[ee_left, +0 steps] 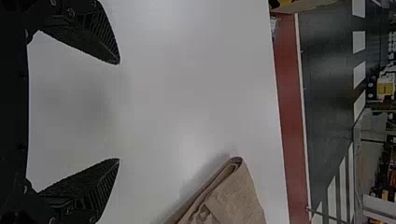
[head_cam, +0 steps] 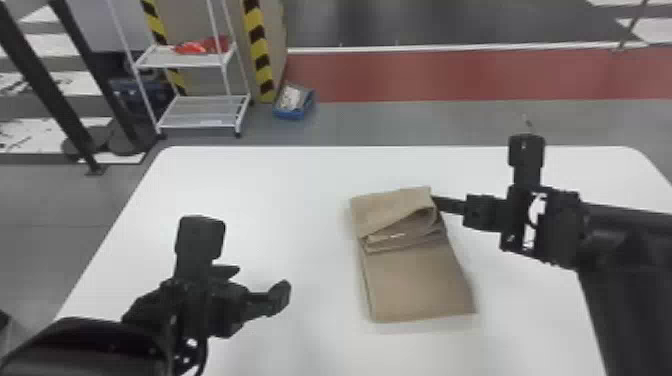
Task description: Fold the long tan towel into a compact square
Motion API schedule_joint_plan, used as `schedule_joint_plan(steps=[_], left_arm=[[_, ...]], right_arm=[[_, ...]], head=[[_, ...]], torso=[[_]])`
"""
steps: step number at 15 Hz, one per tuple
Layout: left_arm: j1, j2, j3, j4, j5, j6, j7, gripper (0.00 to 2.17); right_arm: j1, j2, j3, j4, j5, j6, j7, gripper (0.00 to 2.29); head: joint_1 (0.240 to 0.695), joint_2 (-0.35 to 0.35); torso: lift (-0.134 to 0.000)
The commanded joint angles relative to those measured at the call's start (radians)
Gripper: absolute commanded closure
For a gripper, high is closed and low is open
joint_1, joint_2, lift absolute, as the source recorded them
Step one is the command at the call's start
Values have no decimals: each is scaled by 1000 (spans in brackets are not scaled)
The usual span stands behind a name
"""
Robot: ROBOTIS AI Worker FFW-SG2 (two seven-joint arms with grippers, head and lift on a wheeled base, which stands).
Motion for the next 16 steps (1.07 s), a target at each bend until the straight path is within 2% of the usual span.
schedule_joint_plan(steps=[1, 2, 3, 4, 6, 8, 12, 13, 16], left_arm=[[3, 1, 5, -8, 2, -2, -1, 151], [8, 2, 5, -13, 2, -2, -1, 151], [11, 2, 6, -18, 2, -2, -1, 151], [11, 2, 8, -19, 2, 1, -1, 151], [11, -2, 3, -19, 2, 1, -1, 151], [14, -4, -3, -24, 2, 1, 0, 151], [33, -1, 5, -38, 2, 1, 0, 151], [36, -1, 6, -39, 2, 1, 0, 151], [36, -1, 6, -39, 2, 1, 5, 151]], right_arm=[[54, 1, 0, -151, 80, 208, -2, 1305], [86, -14, 6, -234, 129, 273, 1, 576], [123, -29, 9, -325, 191, 343, 7, 97], [147, -35, 35, -386, 231, 380, 27, 33], [184, -81, 90, -521, 341, 435, 72, 22], [186, -97, 130, -567, 441, 482, 139, 29], [167, -97, 124, -555, 458, 475, 144, 49], [159, -101, 133, -545, 462, 478, 172, 60], [107, -104, 222, -527, 551, 475, 297, 70]], head=[[695, 79], [695, 77], [695, 72], [695, 60], [695, 34], [695, 7], [695, -17], [695, -19], [695, 0]], torso=[[-124], [-124], [-124], [-124], [-124], [-124], [-124], [-124], [-124]])
